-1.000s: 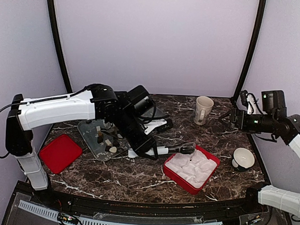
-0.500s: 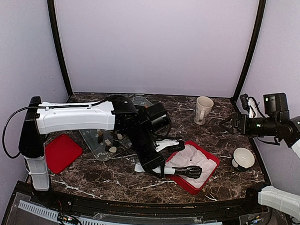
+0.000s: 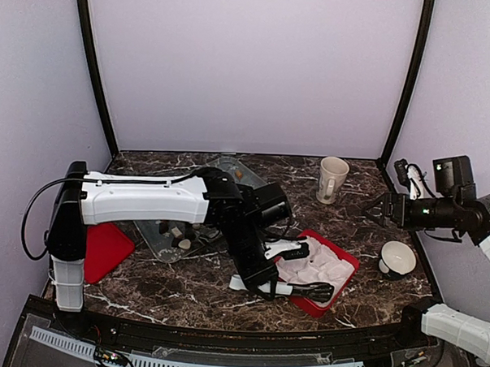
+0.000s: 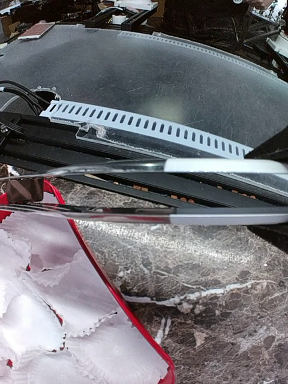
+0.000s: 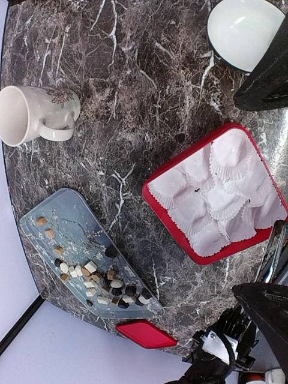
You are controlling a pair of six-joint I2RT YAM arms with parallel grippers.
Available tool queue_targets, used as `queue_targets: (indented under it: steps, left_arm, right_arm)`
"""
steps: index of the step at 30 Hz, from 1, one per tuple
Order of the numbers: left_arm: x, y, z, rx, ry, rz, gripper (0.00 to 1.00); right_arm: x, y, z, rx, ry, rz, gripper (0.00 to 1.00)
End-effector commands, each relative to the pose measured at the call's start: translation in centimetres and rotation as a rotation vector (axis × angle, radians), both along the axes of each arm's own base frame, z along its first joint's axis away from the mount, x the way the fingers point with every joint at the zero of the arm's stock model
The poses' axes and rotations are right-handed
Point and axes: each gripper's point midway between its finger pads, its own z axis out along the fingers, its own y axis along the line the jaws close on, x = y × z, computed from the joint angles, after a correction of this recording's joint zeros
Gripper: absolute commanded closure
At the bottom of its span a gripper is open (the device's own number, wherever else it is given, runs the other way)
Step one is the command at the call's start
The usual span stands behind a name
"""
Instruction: Pack the chocolate
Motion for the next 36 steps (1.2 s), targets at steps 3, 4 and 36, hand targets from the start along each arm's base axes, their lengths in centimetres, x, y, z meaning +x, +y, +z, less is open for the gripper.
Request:
queue_targets:
  steps: [3,4,36]
  left_arm:
    - [-0.3,-0.9,1.3,-0.033,0.009,-0.003,0.88]
    - [-0.4,-0.9,1.3,-0.032,0.012,-0.001,0.88]
    - [5.1,0.8,6.0,-0.131,-0.055,0.168,0.67]
  right_arm:
    - [-0.1,-0.2,0.7,-0.012,-0.025,0.011,0.0]
    - [-0.2,-0.2,0.7,-0.016,-0.024,0.013,0.0]
    - [0.6,-0.5,1.6,-0.044,-0.062,0.006,0.0]
